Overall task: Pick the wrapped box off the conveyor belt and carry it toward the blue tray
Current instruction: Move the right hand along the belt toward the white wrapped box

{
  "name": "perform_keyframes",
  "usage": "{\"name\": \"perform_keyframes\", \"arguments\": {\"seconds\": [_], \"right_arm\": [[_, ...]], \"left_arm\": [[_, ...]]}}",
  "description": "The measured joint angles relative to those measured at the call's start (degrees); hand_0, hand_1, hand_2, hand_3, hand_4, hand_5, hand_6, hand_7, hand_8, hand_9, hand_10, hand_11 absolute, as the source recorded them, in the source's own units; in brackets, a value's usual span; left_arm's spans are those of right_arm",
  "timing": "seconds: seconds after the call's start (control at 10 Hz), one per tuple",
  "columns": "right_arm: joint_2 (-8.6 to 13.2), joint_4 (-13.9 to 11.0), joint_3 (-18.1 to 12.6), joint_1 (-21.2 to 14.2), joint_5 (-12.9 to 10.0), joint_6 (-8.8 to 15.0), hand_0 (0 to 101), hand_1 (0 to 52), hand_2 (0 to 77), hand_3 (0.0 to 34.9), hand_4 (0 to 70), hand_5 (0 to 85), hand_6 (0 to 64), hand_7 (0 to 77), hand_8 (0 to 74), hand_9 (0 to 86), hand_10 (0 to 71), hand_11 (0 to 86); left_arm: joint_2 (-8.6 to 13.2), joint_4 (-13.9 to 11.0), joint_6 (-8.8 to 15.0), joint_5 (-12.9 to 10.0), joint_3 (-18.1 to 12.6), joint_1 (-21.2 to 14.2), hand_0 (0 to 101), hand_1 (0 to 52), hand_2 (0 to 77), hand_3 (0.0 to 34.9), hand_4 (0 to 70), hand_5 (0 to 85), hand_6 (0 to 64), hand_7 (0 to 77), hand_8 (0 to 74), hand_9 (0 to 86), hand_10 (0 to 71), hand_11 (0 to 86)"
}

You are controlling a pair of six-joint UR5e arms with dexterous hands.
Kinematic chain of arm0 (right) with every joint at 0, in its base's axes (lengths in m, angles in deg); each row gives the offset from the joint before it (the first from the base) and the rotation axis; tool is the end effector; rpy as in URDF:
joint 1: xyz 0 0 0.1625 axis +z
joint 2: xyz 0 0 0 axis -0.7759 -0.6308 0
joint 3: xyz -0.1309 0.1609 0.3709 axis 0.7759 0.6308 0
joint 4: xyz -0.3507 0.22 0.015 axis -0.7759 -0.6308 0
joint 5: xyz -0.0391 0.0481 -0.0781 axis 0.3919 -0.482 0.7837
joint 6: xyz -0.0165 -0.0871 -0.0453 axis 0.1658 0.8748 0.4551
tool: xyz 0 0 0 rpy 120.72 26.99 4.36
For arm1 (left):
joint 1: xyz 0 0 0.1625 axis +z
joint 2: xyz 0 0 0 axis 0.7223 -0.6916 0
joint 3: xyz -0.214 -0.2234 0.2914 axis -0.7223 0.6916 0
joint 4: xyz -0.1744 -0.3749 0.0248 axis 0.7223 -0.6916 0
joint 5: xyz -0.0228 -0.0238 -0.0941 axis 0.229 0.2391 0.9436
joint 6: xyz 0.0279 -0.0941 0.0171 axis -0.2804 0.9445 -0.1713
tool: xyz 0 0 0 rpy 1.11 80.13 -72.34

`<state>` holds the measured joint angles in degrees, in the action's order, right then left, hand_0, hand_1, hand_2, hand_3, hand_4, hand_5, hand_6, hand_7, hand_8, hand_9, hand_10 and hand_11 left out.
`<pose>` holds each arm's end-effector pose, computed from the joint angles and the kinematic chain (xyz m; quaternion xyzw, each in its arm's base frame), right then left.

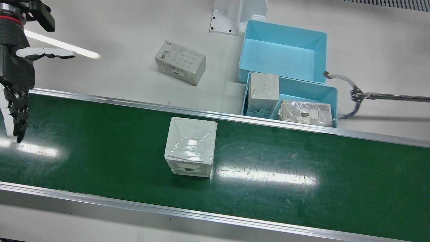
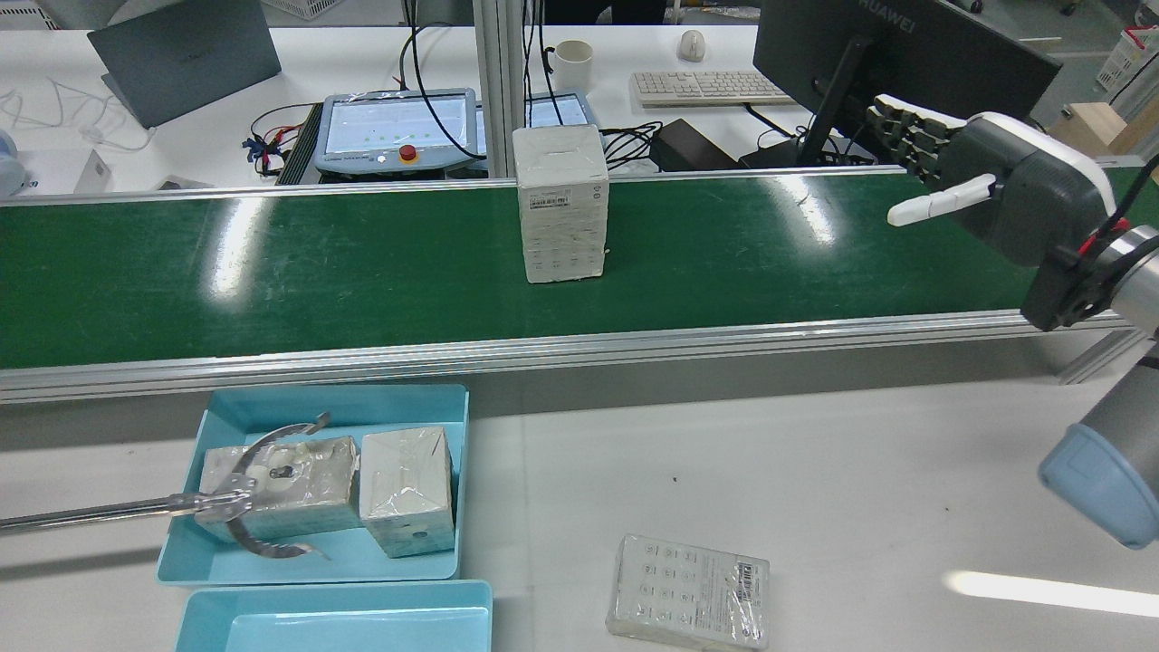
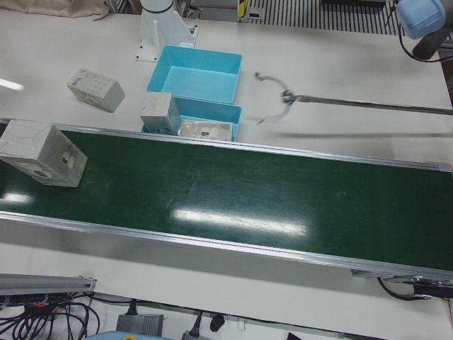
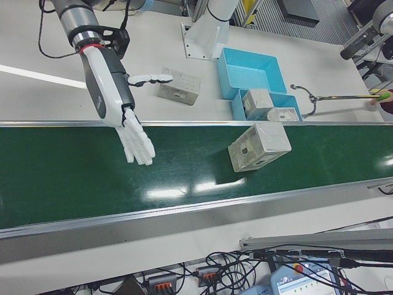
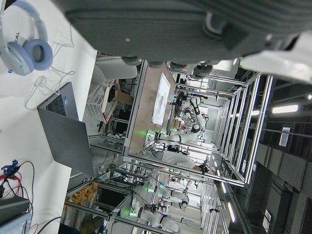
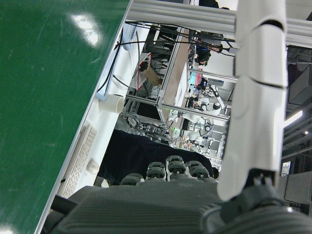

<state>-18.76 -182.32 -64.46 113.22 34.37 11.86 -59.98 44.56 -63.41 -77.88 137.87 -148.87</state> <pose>-0.0862 -0.4835 0.4012 -0.0366 -0.7359 0.6490 0.1895 -0.2170 -0.5079 0.5435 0.1075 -0.6540 0.7479 0.0362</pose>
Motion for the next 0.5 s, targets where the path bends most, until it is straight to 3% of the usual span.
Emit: {"name": "perform_keyframes", "arguments": {"seconds": [0.2,0.3,0.5], "right_arm": [[-0.9,-5.7,-3.2,3.4,0.4,2.8,47,14.2,7.6,0.0,4.4,0.5,0.0,0.0,4.4,3.3,0.0,1.1],[-1.0,-8.9,-4.6,4.8,-0.3,4.8,46,11.5,4.4,0.0,0.0,0.5,0.0,0.0,6.0,4.9,0.0,1.1],[-0.8,-14.0,-5.7,6.7,-2.6,7.8,43,10.9,5.5,0.0,0.0,0.5,0.0,0.0,6.0,6.0,0.0,1.1]], "left_arm": [[0.0,0.0,0.0,0.0,0.0,0.0,0,0.0,1.1,0.0,0.0,1.1,0.0,0.5,0.0,0.0,0.0,0.0],[0.0,0.0,0.0,0.0,0.0,0.0,0,0.0,1.1,0.0,0.0,1.1,0.0,0.5,0.0,0.0,0.0,0.0],[0.0,0.0,0.0,0.0,0.0,0.0,0,0.0,0.5,0.0,0.0,1.1,0.0,0.5,0.0,0.0,0.0,0.0]]}}
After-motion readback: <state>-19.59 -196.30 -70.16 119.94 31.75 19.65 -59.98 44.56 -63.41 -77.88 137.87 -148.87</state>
